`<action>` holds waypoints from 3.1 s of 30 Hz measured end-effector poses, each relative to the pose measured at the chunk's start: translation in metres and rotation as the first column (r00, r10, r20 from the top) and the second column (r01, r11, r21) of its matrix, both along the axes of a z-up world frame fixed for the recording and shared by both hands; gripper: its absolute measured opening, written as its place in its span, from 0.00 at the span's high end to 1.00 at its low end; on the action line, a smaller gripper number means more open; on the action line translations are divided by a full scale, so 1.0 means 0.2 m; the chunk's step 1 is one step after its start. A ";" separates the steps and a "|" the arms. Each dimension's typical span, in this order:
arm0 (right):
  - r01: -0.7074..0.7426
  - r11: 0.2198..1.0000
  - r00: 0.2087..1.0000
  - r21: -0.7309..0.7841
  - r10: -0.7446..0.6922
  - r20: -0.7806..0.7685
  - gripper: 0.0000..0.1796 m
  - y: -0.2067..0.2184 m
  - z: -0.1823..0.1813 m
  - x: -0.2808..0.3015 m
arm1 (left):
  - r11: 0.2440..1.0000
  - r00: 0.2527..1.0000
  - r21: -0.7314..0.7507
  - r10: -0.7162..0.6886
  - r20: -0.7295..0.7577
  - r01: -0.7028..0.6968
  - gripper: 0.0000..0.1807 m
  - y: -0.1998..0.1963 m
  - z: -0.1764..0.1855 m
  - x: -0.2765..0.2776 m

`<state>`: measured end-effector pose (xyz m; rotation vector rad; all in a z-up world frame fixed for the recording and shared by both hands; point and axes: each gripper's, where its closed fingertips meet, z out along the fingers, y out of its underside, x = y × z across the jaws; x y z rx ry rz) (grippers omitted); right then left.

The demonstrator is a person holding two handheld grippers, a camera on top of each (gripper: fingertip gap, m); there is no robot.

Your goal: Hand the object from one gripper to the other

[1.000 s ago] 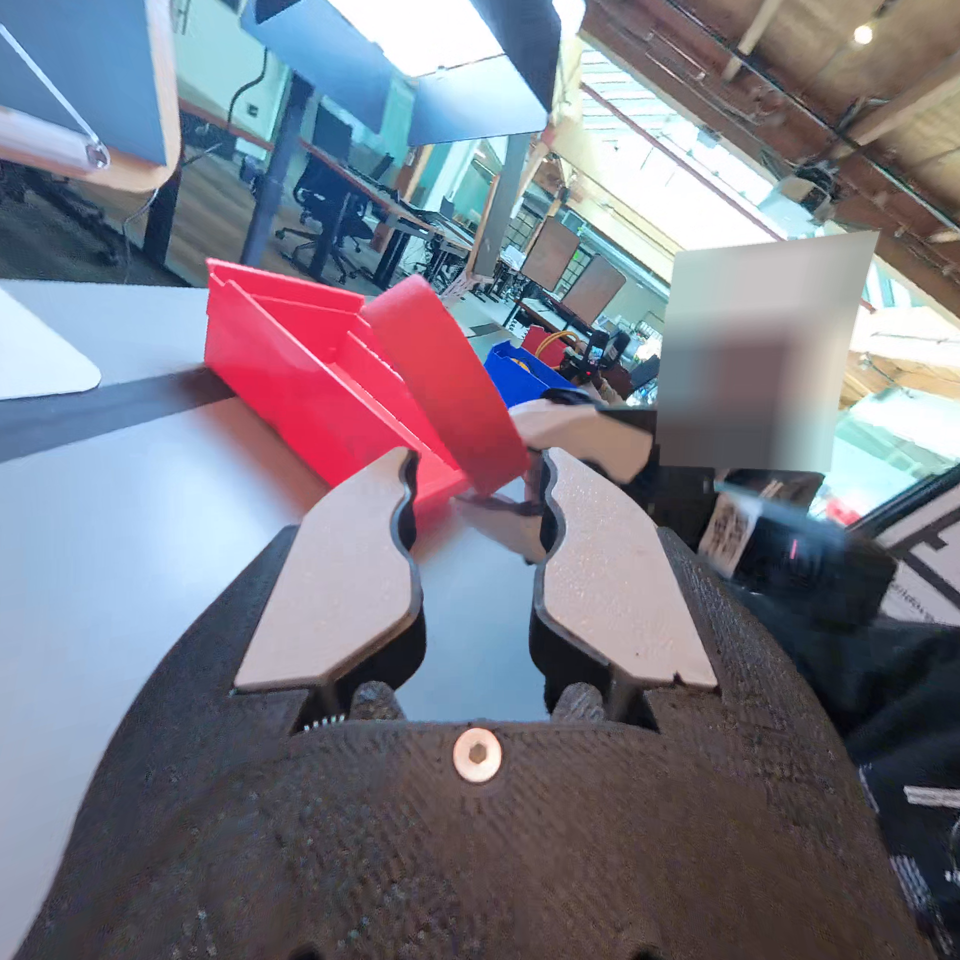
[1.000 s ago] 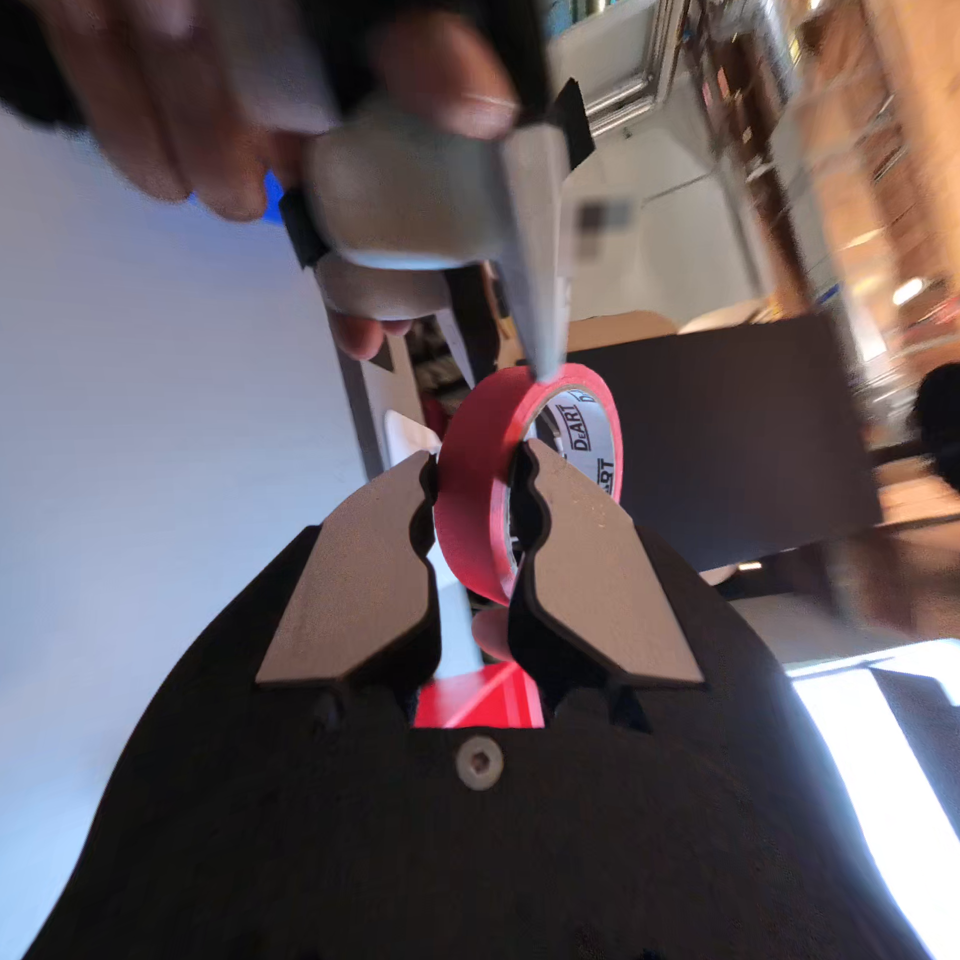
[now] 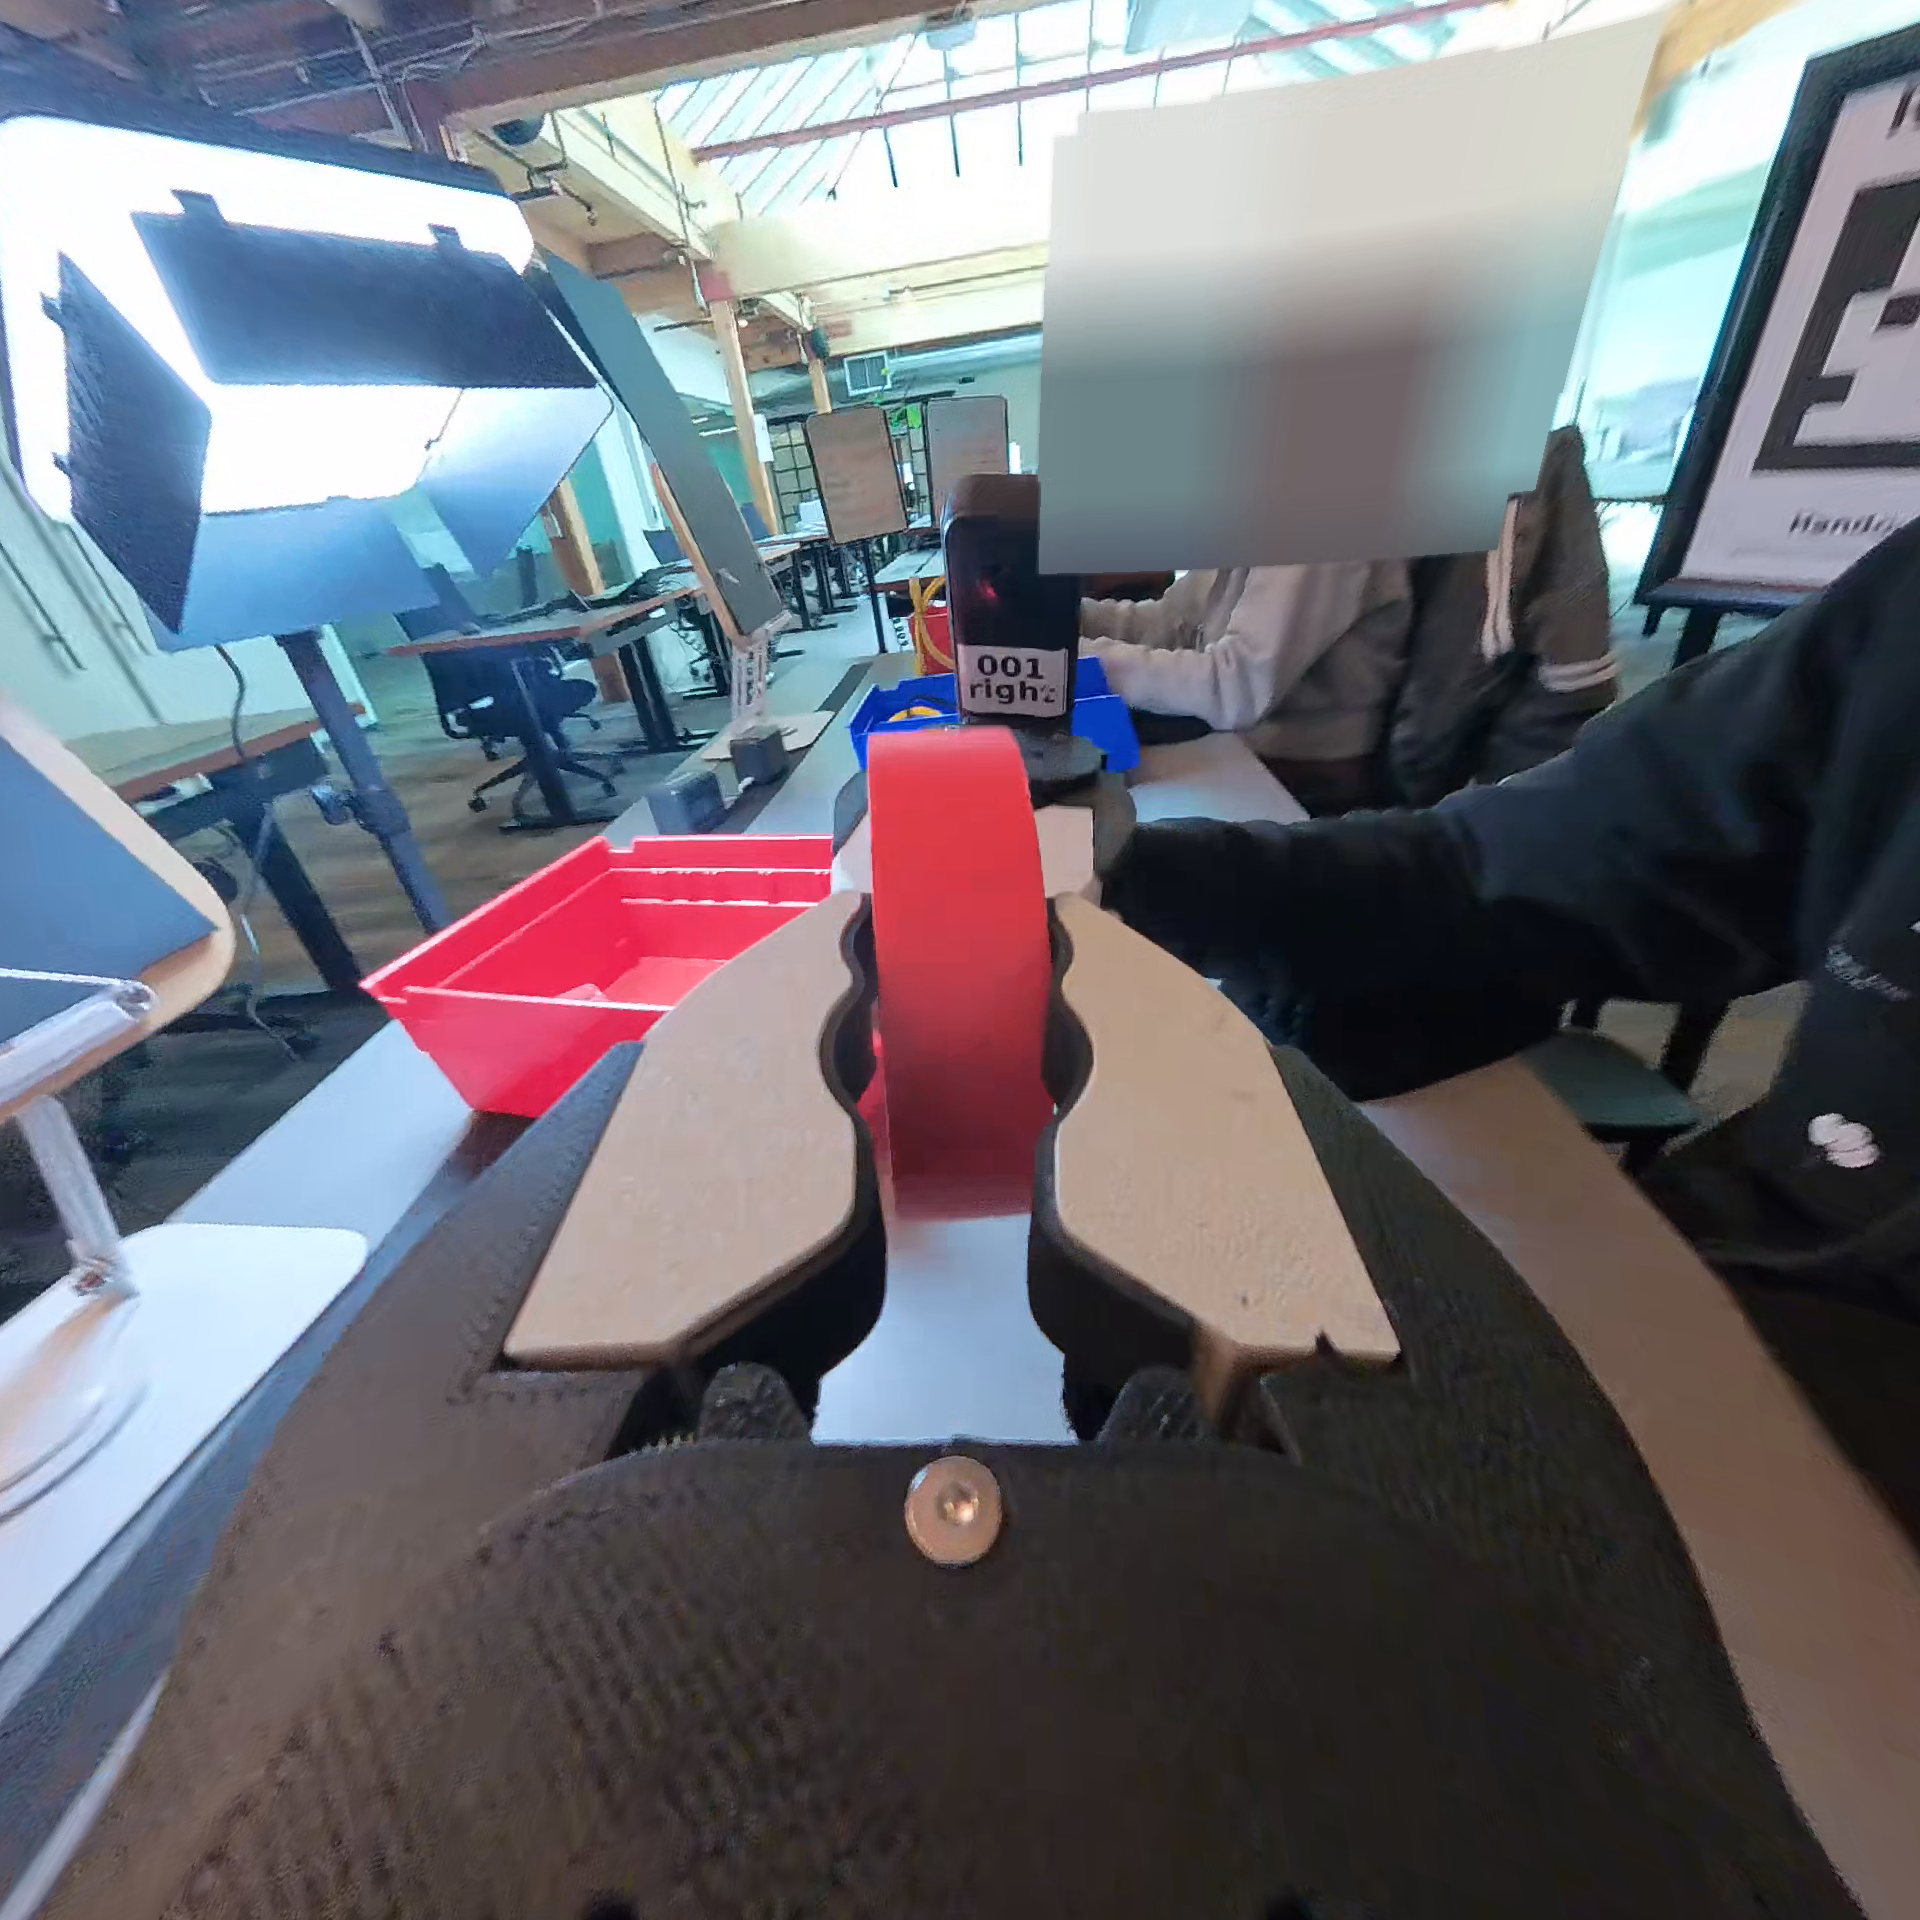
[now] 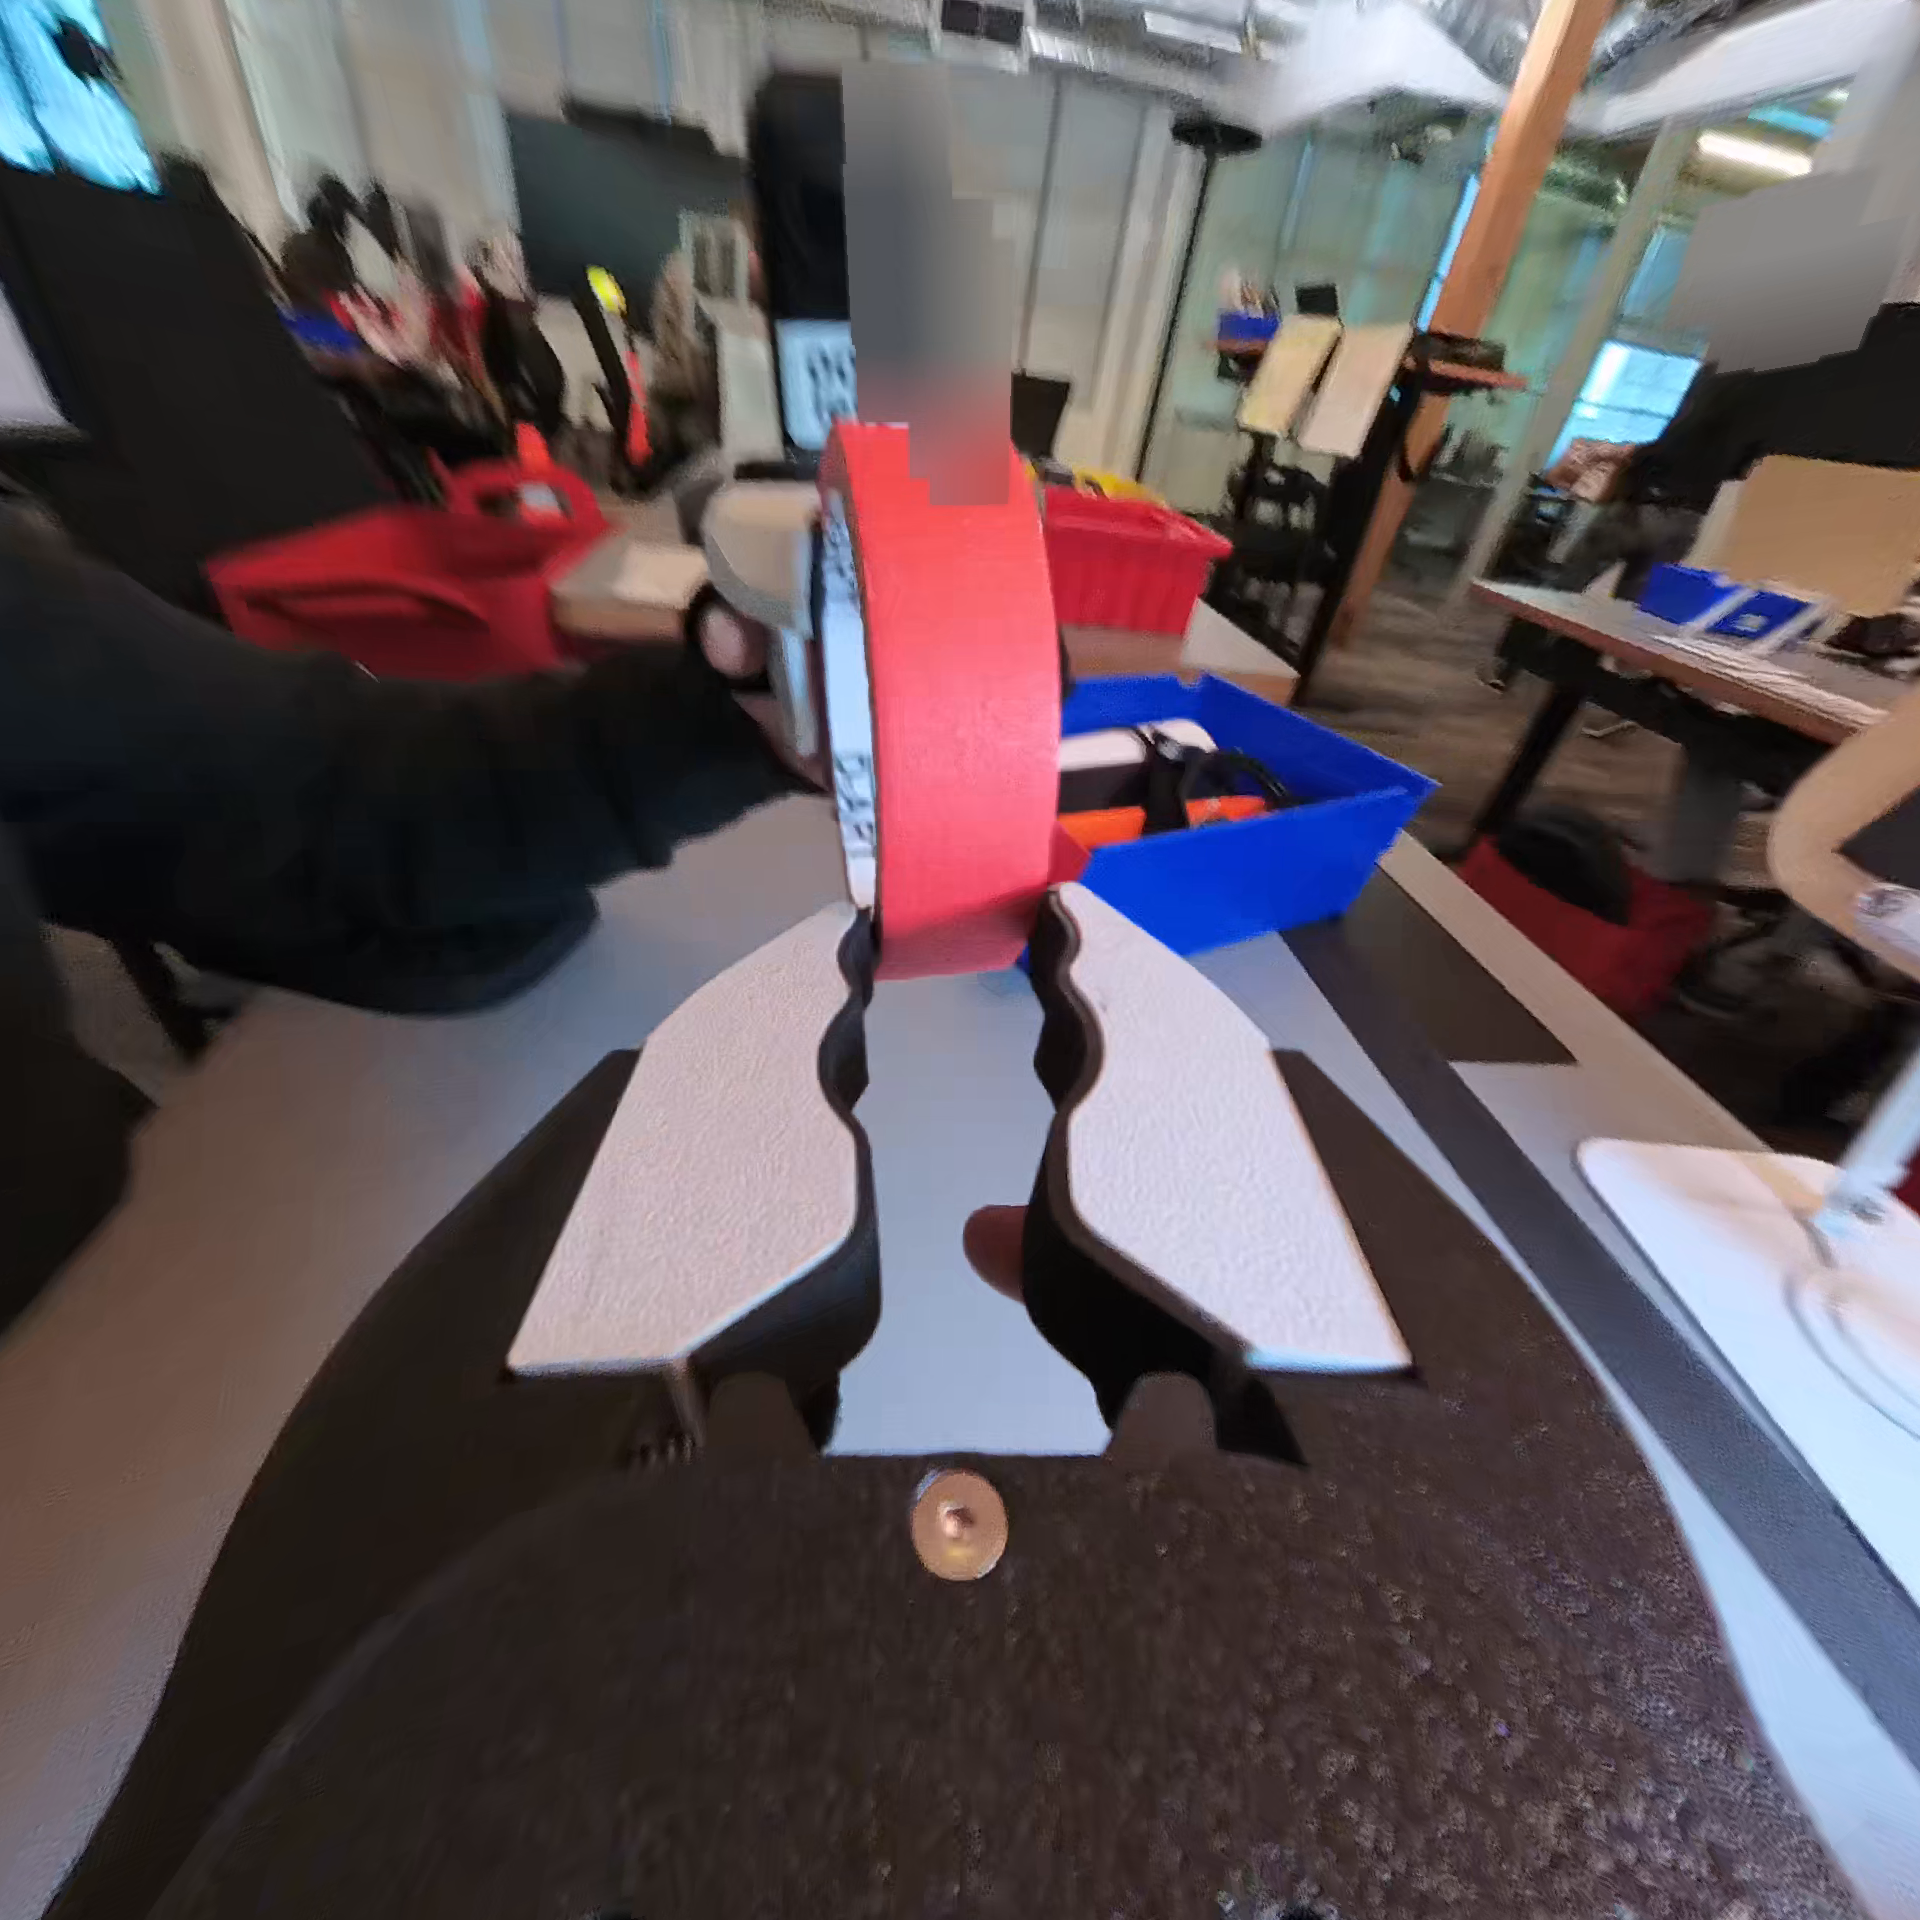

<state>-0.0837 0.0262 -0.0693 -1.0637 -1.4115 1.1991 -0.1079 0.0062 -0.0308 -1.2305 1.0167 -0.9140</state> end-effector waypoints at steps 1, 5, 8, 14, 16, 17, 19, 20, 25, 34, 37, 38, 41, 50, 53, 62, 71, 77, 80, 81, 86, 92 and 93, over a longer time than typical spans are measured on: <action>-0.022 0.999 1.000 -0.037 0.022 -0.017 0.84 -0.01 0.03 0.01 | 1.000 1.000 -0.013 -0.015 0.006 0.015 0.84 0.00 -0.01 -0.01; -0.001 0.999 0.998 0.036 -0.002 0.068 0.74 -0.02 -0.02 0.00 | 0.995 0.996 -0.017 -0.093 0.012 0.094 0.84 -0.04 -0.03 0.01; -0.058 0.998 0.993 0.013 0.057 0.105 0.75 -0.08 -0.07 -0.03 | 0.992 0.991 0.004 -0.130 0.018 0.130 0.84 -0.08 -0.03 0.04; 0.088 0.990 0.991 0.108 -0.098 0.091 0.84 0.01 -0.02 -0.03 | 0.997 0.997 -0.024 0.077 0.023 -0.077 0.83 0.08 -0.03 -0.04; 0.237 0.942 0.964 0.236 -0.258 0.063 0.84 0.12 0.01 -0.01 | 0.969 0.970 -0.055 0.243 0.021 -0.241 0.79 0.21 -0.05 -0.10; 0.299 0.902 0.943 0.311 -0.330 0.050 0.84 0.16 0.02 0.01 | 0.955 0.957 -0.095 0.287 0.039 -0.282 0.78 0.25 -0.06 -0.12; 0.397 0.789 0.890 0.469 -0.456 0.013 0.84 0.24 0.03 0.04 | 0.945 0.956 -0.240 0.261 0.136 -0.224 0.79 0.27 -0.04 -0.14; 0.431 0.718 0.860 0.546 -0.509 -0.008 0.84 0.27 0.03 0.05 | 0.933 0.954 -0.317 0.237 0.185 -0.170 0.79 0.28 -0.04 -0.14; 0.453 0.346 0.760 0.822 -0.631 -0.153 0.84 0.37 -0.01 0.07 | 0.811 0.919 -0.586 0.238 0.315 -0.009 0.75 0.35 -0.13 -0.11; 0.366 -0.072 0.760 0.928 -0.552 -0.342 0.83 0.41 -0.18 0.02 | 0.618 0.914 -0.783 0.270 0.304 0.078 0.76 0.42 -0.35 -0.02; 0.370 -0.034 0.753 0.928 -0.573 -0.322 0.83 0.43 -0.20 0.02 | 0.646 0.932 -0.763 0.263 0.251 0.023 0.76 0.42 -0.36 -0.02; 0.378 0.020 0.753 0.926 -0.589 -0.295 0.81 0.43 -0.21 0.02 | 0.673 0.936 -0.740 0.258 0.242 0.006 0.77 0.41 -0.35 -0.02; 0.374 0.261 0.765 0.890 -0.629 -0.137 0.70 0.45 -0.24 0.01 | 0.760 0.946 -0.644 0.265 0.187 -0.086 0.80 0.41 -0.31 -0.06; 0.328 0.878 0.918 0.349 -0.384 0.102 0.69 0.34 -0.18 0.05 | 0.909 0.863 0.108 0.417 -0.286 -0.403 0.84 0.31 -0.24 -0.11; 0.274 0.919 0.939 0.284 -0.320 0.127 0.67 0.29 -0.19 0.04 | 0.935 0.861 0.255 0.332 -0.385 -0.246 0.83 0.18 -0.26 0.03; 0.324 0.802 0.920 0.503 -0.392 0.033 0.84 0.26 -0.11 0.03 | 0.940 0.872 0.250 0.317 -0.374 -0.234 0.77 0.15 -0.26 0.09; 0.556 0.381 0.781 0.739 -0.544 -0.308 0.86 0.33 0.15 0.15 | 0.885 0.982 -0.464 0.110 0.153 -0.027 0.71 0.26 -0.20 0.03; 0.556 0.084 0.772 0.827 -0.422 -0.476 0.86 0.15 0.24 0.11 | 0.626 0.851 -0.656 -0.022 0.525 0.421 0.67 0.23 -0.20 0.10; 0.513 0.007 0.806 0.858 -0.350 -0.478 0.86 0.07 0.22 0.07 | 0.584 0.841 -0.666 -0.055 0.539 0.465 0.66 0.21 -0.22 0.14; 0.510 -0.005 0.810 0.860 -0.334 -0.483 0.86 0.05 0.22 0.06 | 0.572 0.839 -0.669 -0.065 0.540 0.475 0.65 0.20 -0.22 0.14; 0.503 -0.051 0.820 0.863 -0.287 -0.495 0.87 -0.01 0.22 0.04 | 0.495 0.856 -0.718 -0.117 0.504 0.490 0.71 0.16 -0.29 0.19; 0.489 -0.046 0.830 0.871 -0.285 -0.480 0.90 -0.03 0.19 0.01 | 0.410 0.848 -0.746 -0.174 0.501 0.524 0.72 0.11 -0.37 0.28; 0.490 -0.034 0.830 0.871 -0.288 -0.478 0.91 -0.02 0.19 0.01 | 0.404 0.852 -0.753 -0.168 0.496 0.518 0.74 0.11 -0.39 0.29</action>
